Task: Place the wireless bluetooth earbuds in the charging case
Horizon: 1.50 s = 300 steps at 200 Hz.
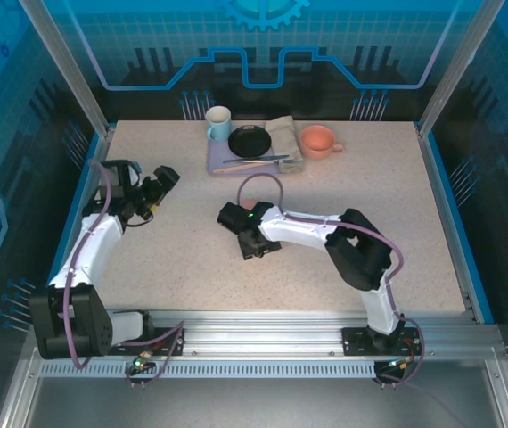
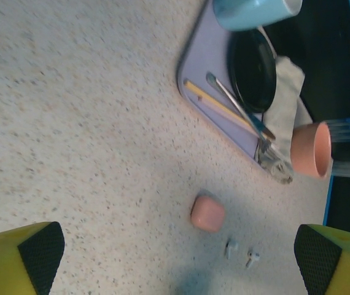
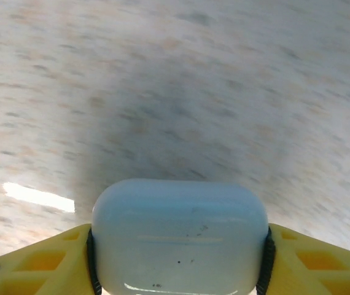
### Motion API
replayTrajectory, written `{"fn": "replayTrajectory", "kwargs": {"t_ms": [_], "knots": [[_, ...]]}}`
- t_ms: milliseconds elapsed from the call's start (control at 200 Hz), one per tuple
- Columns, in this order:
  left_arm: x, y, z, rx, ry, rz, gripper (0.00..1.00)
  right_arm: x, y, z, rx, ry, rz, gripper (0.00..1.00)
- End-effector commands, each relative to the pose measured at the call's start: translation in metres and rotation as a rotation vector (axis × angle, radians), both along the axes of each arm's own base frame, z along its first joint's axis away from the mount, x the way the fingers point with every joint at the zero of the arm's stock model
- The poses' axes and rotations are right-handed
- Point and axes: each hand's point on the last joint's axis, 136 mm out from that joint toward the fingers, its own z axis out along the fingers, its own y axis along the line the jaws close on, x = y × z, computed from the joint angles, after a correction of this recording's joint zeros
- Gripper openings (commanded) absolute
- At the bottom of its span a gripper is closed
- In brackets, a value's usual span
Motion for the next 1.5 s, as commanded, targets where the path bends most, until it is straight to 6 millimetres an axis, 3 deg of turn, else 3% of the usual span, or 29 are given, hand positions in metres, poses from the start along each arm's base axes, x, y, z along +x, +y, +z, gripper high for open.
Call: {"fn": "replayTrajectory", "kwargs": {"t_ms": [0,195,440,630,815,1085,1256,1496], "knots": [[0.001,-0.023,-0.012,-0.033,0.024,-0.058,0.99,-0.007,-0.023,0.009,-0.004,-0.036,-0.174,0.52],[0.004,-0.048,-0.027,-0.033,0.066,-0.112,0.99,-0.019,-0.043,-0.005,-0.038,-0.011,-0.304,0.52],[0.003,-0.065,-0.036,-0.035,0.089,-0.136,0.99,-0.026,-0.056,-0.024,-0.004,0.027,-0.476,0.51],[-0.01,-0.079,-0.047,-0.036,0.069,-0.179,0.99,-0.016,-0.053,-0.003,0.135,0.005,-0.585,0.51],[-0.039,-0.1,-0.06,-0.086,-0.052,-0.207,0.99,0.0,-0.046,0.017,0.318,0.015,-0.724,0.51],[-0.071,-0.146,-0.052,-0.074,-0.313,-0.341,0.98,0.024,-0.026,0.039,0.576,0.074,-0.859,0.5],[-0.077,-0.181,-0.051,-0.06,-0.364,-0.467,0.93,0.037,-0.012,0.048,0.704,0.123,-0.897,0.5],[-0.069,-0.215,-0.06,-0.074,-0.364,-0.545,0.81,0.047,-0.008,0.059,0.784,0.135,-0.927,0.5]]}}
